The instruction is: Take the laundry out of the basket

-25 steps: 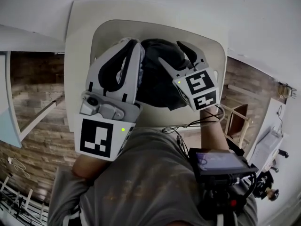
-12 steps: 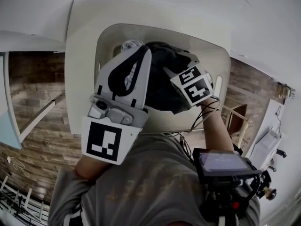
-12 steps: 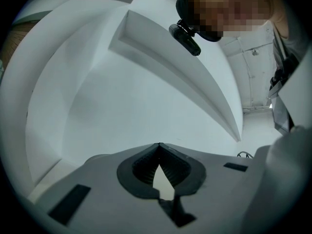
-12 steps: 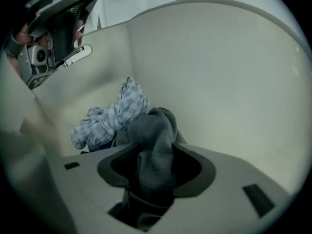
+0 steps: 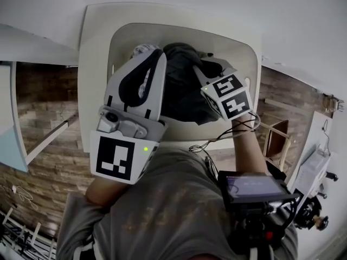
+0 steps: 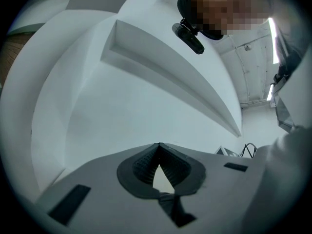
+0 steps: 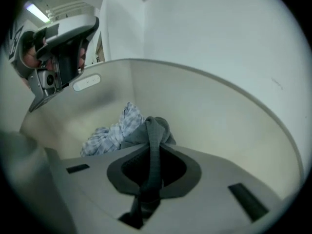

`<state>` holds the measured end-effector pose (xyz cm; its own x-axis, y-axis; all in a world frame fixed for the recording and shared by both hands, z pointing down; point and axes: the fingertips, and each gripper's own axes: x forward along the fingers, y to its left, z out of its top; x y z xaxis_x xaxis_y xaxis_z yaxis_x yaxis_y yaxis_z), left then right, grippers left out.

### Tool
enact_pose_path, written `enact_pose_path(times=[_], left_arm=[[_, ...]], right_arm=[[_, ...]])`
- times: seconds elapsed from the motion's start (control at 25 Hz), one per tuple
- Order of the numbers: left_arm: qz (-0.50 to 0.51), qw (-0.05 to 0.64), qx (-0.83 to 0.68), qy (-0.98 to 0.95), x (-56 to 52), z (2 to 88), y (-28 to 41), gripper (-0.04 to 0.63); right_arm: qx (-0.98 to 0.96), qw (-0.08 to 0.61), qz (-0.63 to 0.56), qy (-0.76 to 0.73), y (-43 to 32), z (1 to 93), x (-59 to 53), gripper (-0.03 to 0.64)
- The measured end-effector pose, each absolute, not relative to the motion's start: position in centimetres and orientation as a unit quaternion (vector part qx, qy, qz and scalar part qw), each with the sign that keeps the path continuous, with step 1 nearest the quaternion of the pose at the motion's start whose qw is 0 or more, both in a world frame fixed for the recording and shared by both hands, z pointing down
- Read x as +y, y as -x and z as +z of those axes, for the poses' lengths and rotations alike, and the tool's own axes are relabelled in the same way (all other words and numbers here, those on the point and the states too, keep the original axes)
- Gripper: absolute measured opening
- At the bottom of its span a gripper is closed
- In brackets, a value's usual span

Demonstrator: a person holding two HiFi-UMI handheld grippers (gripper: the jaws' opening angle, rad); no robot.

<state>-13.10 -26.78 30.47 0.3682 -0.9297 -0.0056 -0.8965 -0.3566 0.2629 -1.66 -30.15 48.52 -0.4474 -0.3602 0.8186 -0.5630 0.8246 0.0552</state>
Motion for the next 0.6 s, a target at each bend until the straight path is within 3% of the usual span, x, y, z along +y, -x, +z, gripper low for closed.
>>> enact_pose_path(times=[0.6], left_arm=[[-0.073,0.010,-0.561,-0.825,-21.6,24.2,11.1,0.008]], right_arm=[[-0.904,0.268,0.056,-0.328,2.5,37.0,-28.5,0.040]])
